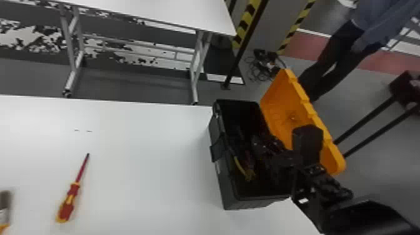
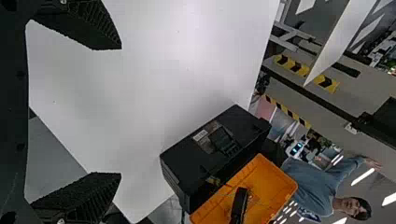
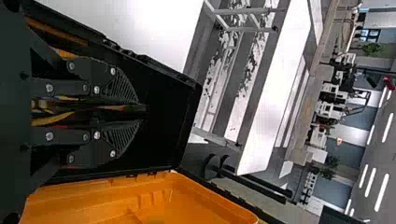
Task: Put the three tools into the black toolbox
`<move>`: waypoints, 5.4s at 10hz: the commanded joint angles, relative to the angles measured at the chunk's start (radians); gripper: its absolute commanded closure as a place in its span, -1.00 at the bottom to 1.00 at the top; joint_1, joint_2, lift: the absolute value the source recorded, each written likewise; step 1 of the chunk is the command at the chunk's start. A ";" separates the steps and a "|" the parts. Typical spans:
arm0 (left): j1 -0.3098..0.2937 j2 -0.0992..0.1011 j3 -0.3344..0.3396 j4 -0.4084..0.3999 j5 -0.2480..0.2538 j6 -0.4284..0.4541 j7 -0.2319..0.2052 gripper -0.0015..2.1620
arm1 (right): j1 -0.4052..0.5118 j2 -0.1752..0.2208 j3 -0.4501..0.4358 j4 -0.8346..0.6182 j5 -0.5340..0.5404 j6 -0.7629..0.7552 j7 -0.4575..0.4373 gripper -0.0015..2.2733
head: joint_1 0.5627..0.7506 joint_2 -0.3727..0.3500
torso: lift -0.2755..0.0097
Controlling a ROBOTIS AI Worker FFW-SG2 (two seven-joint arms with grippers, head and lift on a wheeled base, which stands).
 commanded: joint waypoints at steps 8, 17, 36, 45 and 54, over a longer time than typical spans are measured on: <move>-0.004 -0.002 0.041 0.043 0.007 -0.055 0.067 -0.97 | 0.112 0.214 0.192 -0.247 -0.203 0.213 0.067 -0.94 | 0.41 -0.08 | 0.57; -0.069 -0.037 0.360 0.021 0.137 0.350 0.198 -0.96 | 0.154 0.211 0.281 -0.095 -0.154 0.017 0.096 -0.93 | 0.41 1.00 | 0.57; -0.428 0.017 0.177 -0.035 -0.168 0.947 0.369 -0.97 | 0.138 0.168 0.326 -0.076 -0.118 -0.020 0.107 -0.93 | 0.41 1.00 | 0.57; -0.484 0.021 0.105 0.109 -0.232 0.947 0.372 -0.96 | 0.152 0.165 0.327 -0.059 -0.121 -0.078 0.123 -0.93 | 0.41 1.00 | 0.57; -0.532 0.015 0.071 0.146 -0.245 0.947 0.394 -0.86 | 0.151 0.165 0.329 -0.026 -0.124 -0.140 0.127 -0.93 | 0.41 1.00 | 0.57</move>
